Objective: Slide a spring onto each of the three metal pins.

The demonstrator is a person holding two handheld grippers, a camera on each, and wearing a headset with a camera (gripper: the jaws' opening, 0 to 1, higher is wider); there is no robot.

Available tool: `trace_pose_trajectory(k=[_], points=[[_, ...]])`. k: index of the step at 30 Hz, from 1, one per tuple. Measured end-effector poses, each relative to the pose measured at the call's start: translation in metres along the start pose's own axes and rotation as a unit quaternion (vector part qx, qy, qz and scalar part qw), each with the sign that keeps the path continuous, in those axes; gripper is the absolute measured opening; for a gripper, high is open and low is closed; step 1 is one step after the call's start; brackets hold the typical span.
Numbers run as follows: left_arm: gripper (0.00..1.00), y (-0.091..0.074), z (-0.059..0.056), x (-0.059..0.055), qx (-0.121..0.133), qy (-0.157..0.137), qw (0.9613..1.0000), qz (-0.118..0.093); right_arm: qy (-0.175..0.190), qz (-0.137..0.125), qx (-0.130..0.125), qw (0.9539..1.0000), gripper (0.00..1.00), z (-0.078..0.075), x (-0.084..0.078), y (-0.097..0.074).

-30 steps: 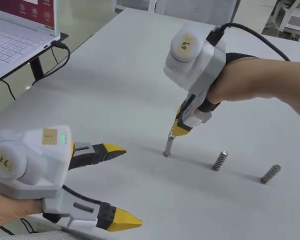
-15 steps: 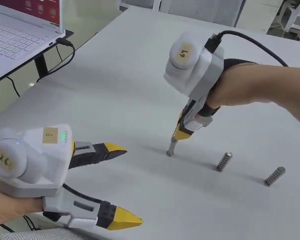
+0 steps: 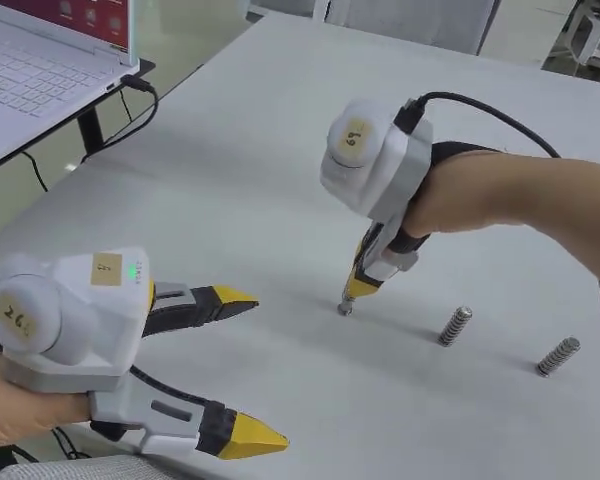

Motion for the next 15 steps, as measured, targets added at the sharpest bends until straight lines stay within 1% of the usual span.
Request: trace_pose_trajectory(k=[10,15], points=[[0.76,0.000,-0.001,0.000,-0.001,0.001,1.0000,0.001,0.002,0.006,0.006,1.0000,0.08,0.007,-0.006,0.011],[0.75,-0.001,-0.001,-0.001,-0.003,0.001,1.0000,0.002,0.003,0.007,0.007,0.9999,0.08,0.008,-0.007,0.017]])
Point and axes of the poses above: the centre of the closed fingertips' face, and the gripper's own axes: y roughly forward along the fingers, z roughly to its left, x roughly out of its top, the point moved 8 cm from there along -y, roughly backward along the fingers, and after that the axes turned 15 degrees about y, right-handed, at the moved point
